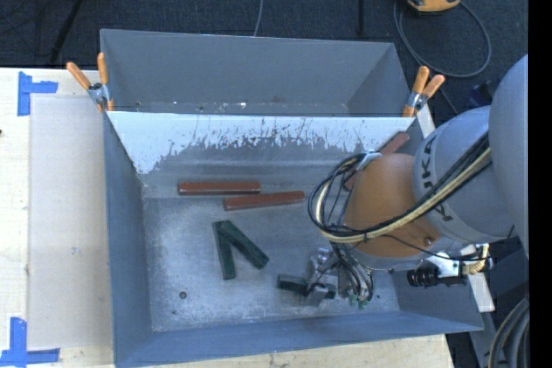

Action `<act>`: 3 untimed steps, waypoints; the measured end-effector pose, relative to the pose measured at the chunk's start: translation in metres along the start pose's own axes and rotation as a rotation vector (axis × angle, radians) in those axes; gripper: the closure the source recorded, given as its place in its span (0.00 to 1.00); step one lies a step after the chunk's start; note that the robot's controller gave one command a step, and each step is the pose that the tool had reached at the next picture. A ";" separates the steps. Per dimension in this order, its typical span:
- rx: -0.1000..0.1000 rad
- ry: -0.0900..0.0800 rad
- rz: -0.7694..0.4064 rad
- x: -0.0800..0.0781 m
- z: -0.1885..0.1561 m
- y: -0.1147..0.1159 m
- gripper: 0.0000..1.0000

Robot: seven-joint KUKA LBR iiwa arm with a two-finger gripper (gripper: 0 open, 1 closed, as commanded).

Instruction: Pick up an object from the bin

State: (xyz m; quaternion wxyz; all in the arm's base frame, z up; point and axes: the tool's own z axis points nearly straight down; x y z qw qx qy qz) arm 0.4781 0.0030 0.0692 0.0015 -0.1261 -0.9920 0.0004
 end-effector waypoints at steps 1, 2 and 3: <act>-0.001 -0.002 -0.053 -0.023 -0.118 0.022 1.00; 0.000 -0.002 -0.053 -0.023 -0.118 0.022 1.00; -0.001 -0.006 -0.382 -0.049 -0.216 -0.018 1.00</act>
Offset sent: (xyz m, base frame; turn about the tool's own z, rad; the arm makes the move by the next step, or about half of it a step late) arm 0.0000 0.0000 0.0000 0.0000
